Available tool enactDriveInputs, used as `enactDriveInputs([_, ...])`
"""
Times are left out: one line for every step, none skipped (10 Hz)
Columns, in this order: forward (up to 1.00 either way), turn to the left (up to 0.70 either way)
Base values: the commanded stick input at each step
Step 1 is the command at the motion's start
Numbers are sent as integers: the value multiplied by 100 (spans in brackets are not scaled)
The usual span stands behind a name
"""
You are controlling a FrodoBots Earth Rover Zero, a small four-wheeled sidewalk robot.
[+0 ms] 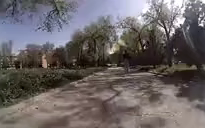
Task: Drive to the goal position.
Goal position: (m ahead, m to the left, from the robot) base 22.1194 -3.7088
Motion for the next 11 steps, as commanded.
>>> enactDriveInputs([70,0])
enactDriveInputs([70,0])
enactDriveInputs([70,0])
enactDriveInputs([70,0])
enactDriveInputs([70,0])
enactDriveInputs([70,0])
enactDriveInputs([70,0])
enactDriveInputs([70,0])
enactDriveInputs([70,0])
enactDriveInputs([70,0])
enactDriveInputs([70,-5])
